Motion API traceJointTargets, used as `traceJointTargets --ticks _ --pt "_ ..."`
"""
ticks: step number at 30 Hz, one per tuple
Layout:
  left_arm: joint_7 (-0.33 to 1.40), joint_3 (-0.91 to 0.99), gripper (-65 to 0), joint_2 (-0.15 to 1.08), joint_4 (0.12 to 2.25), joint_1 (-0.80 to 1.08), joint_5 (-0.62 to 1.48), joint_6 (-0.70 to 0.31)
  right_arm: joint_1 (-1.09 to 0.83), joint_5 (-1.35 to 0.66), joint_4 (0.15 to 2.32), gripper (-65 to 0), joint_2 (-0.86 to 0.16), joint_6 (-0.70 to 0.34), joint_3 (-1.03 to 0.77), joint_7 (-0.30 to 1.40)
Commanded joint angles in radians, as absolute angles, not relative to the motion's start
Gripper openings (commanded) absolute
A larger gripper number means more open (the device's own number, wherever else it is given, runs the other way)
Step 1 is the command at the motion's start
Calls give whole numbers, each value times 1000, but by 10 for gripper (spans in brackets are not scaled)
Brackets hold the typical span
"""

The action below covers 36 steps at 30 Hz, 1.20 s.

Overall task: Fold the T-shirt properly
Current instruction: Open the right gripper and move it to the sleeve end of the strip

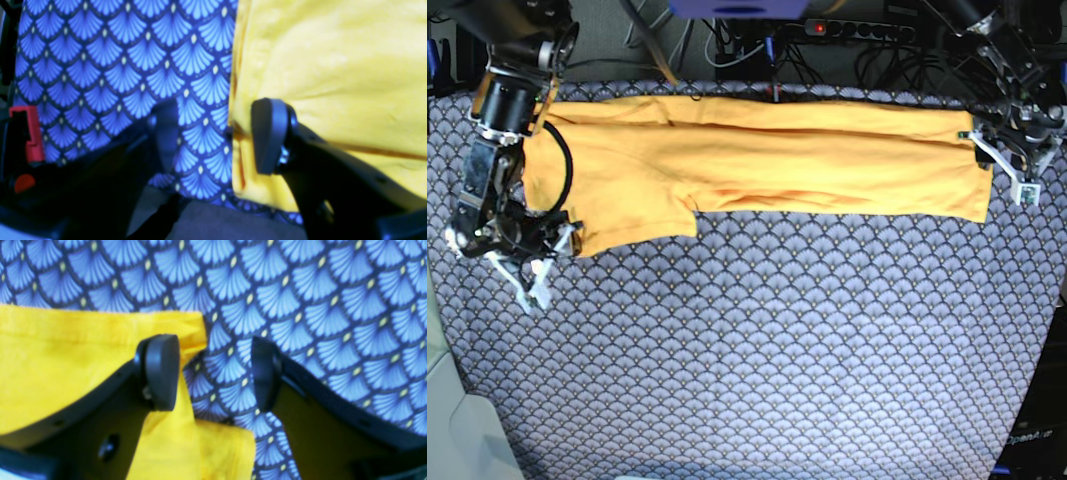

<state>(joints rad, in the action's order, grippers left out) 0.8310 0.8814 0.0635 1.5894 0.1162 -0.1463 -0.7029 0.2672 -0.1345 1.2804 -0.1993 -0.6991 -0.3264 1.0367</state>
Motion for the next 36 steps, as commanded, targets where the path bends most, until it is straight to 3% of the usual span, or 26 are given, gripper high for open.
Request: traceJointTargets --ticks 1,19,22,27,28,36 --pt "817 885 -304 76 1603 108 -143 -698 291 -142 1294 -298 -208 -698 -317 1027" --pt "817 886 -304 76 1610 114 -143 -698 237 -140 1296 -315 -157 -698 -302 1027" --pt "817 886 -304 76 1610 113 -143 -698 234 -142 1300 -397 -157 -698 -302 1027" --pt "817 886 -304 76 1610 111 -143 -698 237 -142 1300 -628 -157 -698 -302 1030" --pt "817 886 -305 76 1610 111 -143 -698 236 -142 1300 -650 -157 -698 -302 1030" --pt "817 888 -305 74 1649 113 -137 -698 179 -142 1495 -650 -156 -698 -303 1040"
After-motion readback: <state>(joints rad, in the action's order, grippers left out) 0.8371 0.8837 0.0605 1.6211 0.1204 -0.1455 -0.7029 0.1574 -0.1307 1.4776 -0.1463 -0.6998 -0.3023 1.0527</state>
